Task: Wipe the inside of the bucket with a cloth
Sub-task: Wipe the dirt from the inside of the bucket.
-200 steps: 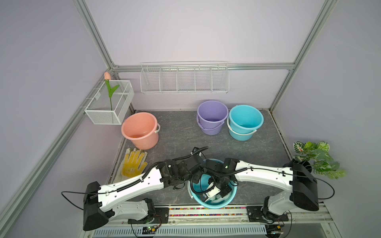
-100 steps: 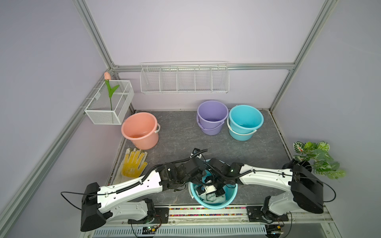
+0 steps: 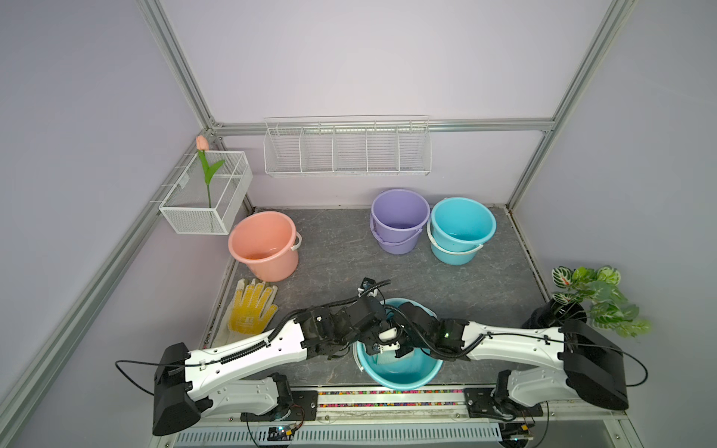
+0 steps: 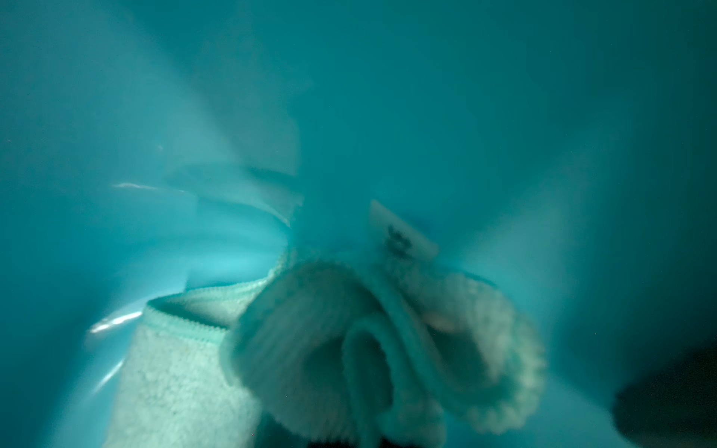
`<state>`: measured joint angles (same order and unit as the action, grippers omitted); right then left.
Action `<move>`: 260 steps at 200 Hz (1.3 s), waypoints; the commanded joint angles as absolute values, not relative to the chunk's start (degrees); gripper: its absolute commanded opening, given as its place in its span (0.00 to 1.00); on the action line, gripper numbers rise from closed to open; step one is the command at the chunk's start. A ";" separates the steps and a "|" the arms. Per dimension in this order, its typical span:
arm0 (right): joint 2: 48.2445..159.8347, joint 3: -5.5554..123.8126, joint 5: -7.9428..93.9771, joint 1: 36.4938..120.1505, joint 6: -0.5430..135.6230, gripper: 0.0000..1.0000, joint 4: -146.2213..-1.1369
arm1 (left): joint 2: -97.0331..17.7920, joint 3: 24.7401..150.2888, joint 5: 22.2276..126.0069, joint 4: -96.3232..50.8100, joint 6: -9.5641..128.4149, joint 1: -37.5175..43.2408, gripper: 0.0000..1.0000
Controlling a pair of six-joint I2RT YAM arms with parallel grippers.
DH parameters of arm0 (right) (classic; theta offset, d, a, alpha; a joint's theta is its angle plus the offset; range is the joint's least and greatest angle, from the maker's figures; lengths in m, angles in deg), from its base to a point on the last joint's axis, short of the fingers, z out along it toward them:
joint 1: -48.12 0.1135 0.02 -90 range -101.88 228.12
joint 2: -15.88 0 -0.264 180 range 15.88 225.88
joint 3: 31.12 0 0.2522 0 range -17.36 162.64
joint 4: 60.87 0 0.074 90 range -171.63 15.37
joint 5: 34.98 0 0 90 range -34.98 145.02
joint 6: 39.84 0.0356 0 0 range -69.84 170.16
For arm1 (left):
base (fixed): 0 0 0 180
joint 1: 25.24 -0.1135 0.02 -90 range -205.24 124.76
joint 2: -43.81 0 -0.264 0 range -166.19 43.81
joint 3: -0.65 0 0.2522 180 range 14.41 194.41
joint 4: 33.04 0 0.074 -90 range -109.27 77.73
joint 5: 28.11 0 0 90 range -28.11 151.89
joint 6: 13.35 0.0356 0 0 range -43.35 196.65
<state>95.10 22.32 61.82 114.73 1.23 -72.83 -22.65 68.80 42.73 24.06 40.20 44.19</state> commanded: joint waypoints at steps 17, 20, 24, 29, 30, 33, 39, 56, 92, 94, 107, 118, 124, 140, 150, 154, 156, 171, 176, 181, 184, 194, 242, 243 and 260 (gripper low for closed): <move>99.33 25.34 81.19 117.98 -8.00 0.07 -68.29 | -23.89 67.15 41.08 20.98 40.45 45.10 0.00; 99.50 25.64 81.69 118.10 -8.65 0.07 -69.15 | -23.87 67.19 41.10 21.08 40.42 45.08 0.00; 99.60 26.11 82.43 118.40 -9.48 0.07 -70.23 | -23.82 67.15 40.93 21.12 40.47 45.11 0.00; 99.80 26.66 83.30 118.58 -10.55 0.07 -71.96 | -23.79 67.27 40.81 21.28 40.47 45.09 0.00; 99.85 26.76 83.48 118.64 -10.70 0.07 -72.24 | -23.74 67.25 40.76 21.30 40.50 45.08 0.00; 99.94 27.06 83.89 118.80 -11.27 0.07 -73.24 | -23.73 67.30 40.72 21.44 40.48 45.09 0.00; 100.12 27.64 84.73 119.02 -12.49 0.07 -75.06 | -23.80 67.42 40.53 21.71 40.58 45.09 0.00; 100.24 29.10 87.22 119.79 -15.52 0.07 -80.98 | -23.74 67.58 40.29 22.19 40.65 45.09 0.00; 98.92 33.48 86.82 120.63 -17.07 0.07 -99.18 | -23.69 67.58 39.93 22.83 40.61 45.08 0.00; 98.80 34.35 86.43 120.63 -16.95 0.07 -100.48 | -23.67 67.58 39.88 22.87 40.61 45.08 0.00; 98.41 36.65 83.82 120.78 -15.74 0.07 -108.21 | -23.69 67.69 39.62 23.07 40.61 45.08 0.00; 98.17 38.09 81.55 120.72 -14.56 0.07 -114.02 | -23.69 67.76 39.43 23.17 40.67 45.08 0.00; 98.23 38.93 80.62 120.72 -14.07 0.07 -116.81 | -23.76 67.76 39.40 23.23 40.57 45.08 0.00; 98.71 40.63 78.56 120.79 -12.47 0.07 -122.99 | -23.83 67.85 39.37 23.26 40.61 45.08 0.00; 99.21 41.54 77.82 120.77 -11.46 0.07 -126.08 | -23.97 67.98 39.32 23.35 40.59 45.10 0.00; 99.39 41.89 77.38 120.75 -11.10 0.07 -127.24 | -24.00 68.02 39.26 23.43 40.61 45.08 0.00; 99.51 42.06 77.20 120.77 -10.91 0.07 -127.62 | -23.97 68.15 39.22 23.44 40.61 45.12 0.00; 99.65 42.96 74.85 120.74 -9.78 0.07 -131.86 | -24.07 68.36 39.03 23.69 40.67 45.10 0.00; 99.59 43.29 73.56 120.73 -9.43 0.07 -132.71 | -24.13 68.42 39.04 23.70 40.67 45.13 0.00; 99.62 43.45 72.42 120.76 -9.15 0.07 -133.42 | -24.20 68.46 38.98 23.78 40.69 45.13 0.00; 99.50 43.52 71.74 120.72 -8.87 0.07 -133.74 | -24.22 68.58 38.95 23.79 40.75 45.16 0.00; 99.37 43.83 69.23 120.72 -8.44 0.07 -134.67 | -24.22 68.56 38.95 23.79 40.63 45.11 0.00; 96.22 40.49 53.31 118.03 -7.52 0.07 -129.92 | -24.31 68.31 38.68 23.36 40.17 45.10 0.00; 96.17 40.35 53.02 117.92 -7.51 0.07 -128.82 | -24.31 68.30 38.68 23.31 40.13 45.09 0.00; 94.49 38.65 46.69 116.34 -6.94 0.07 -123.96 | -24.25 68.21 38.54 23.18 39.98 45.08 0.00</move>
